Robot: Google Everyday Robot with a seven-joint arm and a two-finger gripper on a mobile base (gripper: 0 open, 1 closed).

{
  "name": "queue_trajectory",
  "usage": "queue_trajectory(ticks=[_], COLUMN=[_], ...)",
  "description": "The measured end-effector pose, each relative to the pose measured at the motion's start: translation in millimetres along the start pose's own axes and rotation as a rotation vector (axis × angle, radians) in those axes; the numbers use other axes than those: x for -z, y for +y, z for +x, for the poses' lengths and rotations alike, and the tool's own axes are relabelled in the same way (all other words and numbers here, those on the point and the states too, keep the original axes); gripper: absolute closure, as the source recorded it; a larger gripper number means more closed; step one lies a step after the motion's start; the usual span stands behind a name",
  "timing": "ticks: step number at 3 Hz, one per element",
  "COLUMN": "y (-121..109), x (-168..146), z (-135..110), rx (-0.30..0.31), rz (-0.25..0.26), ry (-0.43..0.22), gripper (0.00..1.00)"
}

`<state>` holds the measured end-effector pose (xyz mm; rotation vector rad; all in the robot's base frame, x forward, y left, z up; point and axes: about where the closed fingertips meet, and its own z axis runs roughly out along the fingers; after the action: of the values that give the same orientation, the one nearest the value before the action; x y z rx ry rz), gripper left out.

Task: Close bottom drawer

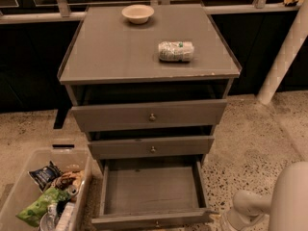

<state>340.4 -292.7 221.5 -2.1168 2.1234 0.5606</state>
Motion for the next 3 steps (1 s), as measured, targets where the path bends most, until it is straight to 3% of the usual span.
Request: queue_trajectory(ticks=[1,3], y=[-13.0,-3.3], x=[-11.4,-22.4], z=[-9.7,-1.6], rx=[0.035,0.007], rz=[-0.019,-0.038], ry=[0.013,-0.015], gripper=[0.00,0.00])
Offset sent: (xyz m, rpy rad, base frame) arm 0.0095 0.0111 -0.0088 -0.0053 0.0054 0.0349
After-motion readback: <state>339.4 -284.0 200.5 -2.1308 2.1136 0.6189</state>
